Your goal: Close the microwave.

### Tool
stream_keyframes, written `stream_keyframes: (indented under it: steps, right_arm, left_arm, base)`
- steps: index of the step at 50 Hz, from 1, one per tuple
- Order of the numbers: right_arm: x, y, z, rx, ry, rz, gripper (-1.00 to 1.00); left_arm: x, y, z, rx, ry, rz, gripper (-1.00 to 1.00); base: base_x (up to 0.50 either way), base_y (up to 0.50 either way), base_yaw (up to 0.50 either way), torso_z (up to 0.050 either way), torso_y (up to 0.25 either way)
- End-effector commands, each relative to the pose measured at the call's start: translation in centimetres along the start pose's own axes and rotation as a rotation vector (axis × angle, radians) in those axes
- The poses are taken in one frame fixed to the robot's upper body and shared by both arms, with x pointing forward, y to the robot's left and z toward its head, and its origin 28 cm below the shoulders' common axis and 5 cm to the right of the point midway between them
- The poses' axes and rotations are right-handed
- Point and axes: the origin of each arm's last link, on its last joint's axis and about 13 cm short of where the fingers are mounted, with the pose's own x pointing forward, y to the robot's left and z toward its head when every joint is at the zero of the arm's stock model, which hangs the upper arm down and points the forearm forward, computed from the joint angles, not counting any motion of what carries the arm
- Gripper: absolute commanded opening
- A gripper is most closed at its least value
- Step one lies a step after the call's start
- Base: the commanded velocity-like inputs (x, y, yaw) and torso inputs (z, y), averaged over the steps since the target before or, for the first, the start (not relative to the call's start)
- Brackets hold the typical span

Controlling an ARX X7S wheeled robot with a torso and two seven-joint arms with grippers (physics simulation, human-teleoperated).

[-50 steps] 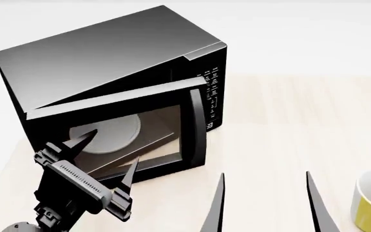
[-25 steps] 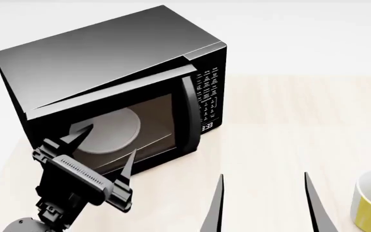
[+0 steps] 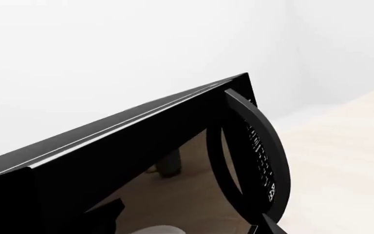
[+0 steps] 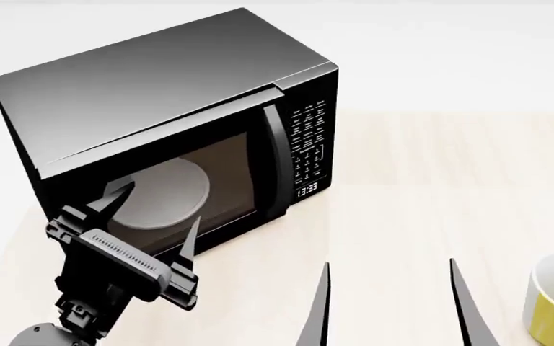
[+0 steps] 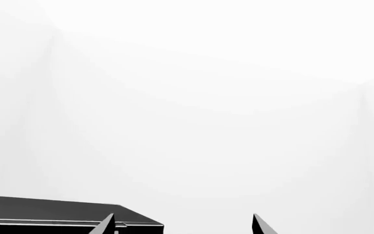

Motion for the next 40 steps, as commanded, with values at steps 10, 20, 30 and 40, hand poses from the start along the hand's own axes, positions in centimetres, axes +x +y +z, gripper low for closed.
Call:
stream_keyframes:
  steps: [10,20,30,40]
  right_arm:
    - [-0.2,0.1,-0.1,0.003,0.007,0.011,1.0]
    - [-0.3,0.2,-0.2,0.005,0.01,0.016,1.0]
    - [-0.4,0.3,-0.3,0.006,0.018,0.02,1.0]
    - [-0.6,0.5,-0.5,0.012,0.026,0.027,1.0]
  left_arm:
    - [-0.9,1.7,-0.4,-0.052,0.001,0.19,1.0]
    - [-1.6,1.6,-1.1,-0.067,0.031,0.268,1.0]
    - [-11.1,-4.4,0.1,-0.117,0.198,0.014,1.0]
    - [-14.9,-6.9,1.1,-0.175,0.215,0.004,1.0]
  base:
    - [0.0,0.0,0.0,0.0,0.0]
    - [0.0,0.0,0.0,0.0,0.0]
    - [0.0,0.0,0.0,0.0,0.0]
    - [0.0,0.0,0.0,0.0,0.0]
